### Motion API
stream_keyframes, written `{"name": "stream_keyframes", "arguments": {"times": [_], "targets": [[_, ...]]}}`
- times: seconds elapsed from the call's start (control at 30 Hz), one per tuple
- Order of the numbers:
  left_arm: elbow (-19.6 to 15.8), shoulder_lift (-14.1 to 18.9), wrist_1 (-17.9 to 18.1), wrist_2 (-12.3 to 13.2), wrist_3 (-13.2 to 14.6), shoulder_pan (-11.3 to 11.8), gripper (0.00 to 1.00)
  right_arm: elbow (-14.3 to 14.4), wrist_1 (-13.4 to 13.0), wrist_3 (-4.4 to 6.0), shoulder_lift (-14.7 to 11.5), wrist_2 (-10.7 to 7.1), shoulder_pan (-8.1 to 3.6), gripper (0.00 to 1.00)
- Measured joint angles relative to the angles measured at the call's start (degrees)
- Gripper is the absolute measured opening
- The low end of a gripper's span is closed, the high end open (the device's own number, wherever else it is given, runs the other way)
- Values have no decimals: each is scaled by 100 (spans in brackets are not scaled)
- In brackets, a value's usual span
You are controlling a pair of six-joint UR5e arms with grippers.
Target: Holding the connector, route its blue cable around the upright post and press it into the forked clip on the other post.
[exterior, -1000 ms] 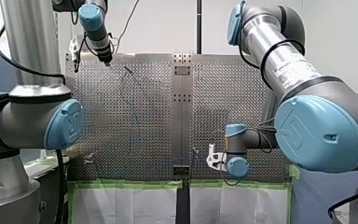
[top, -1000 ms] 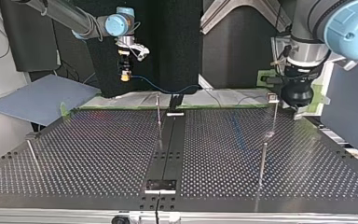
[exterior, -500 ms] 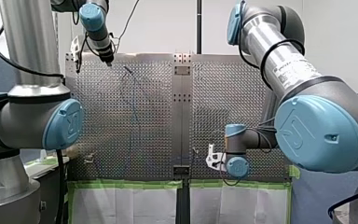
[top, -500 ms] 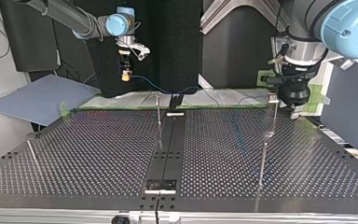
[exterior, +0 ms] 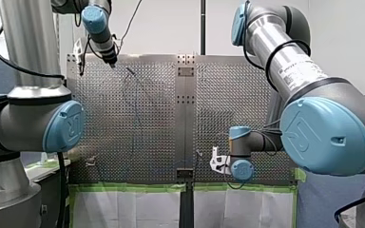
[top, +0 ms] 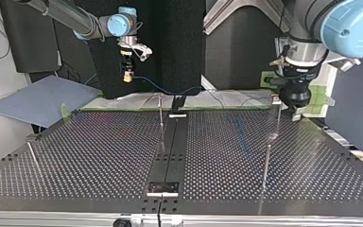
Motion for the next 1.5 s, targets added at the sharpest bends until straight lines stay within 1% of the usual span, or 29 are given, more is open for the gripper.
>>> {"name": "stream_keyframes", "arguments": {"times": [0.17, 0.43, 0.53, 0.6, 0.73, 0.87, 1.07, 1.3, 1.5], "targets": [[-229, -63, 242, 192, 107, -3, 85, 0, -4, 0, -2, 6, -2, 0], [-649, -264, 665, 575, 501, -71, 85, 0, -4, 0, -3, 7, 5, 0], [-803, -314, 819, 613, 655, -134, 85, -2, -11, 0, -3, 3, 17, 0], [-891, -352, 930, 592, 768, -178, 85, -17, -2, 0, -4, 1, 25, 0], [-951, -453, 1147, 533, 977, -251, 85, -38, 15, -5, -4, 2, 37, 0], [-866, -615, 1366, 529, 1075, -291, 85, -42, 7, -14, -4, 6, 64, 0], [-581, -922, 1685, 570, 1275, -403, 85, -44, -4, -14, -4, 19, 120, 0], [-207, -1312, 2077, 676, 1655, -544, 85, -44, 1, -12, -4, 27, 187, 0], [-132, -1603, 2389, 695, 1969, -604, 85, -43, -13, -8, -3, 18, 228, 0]]}}
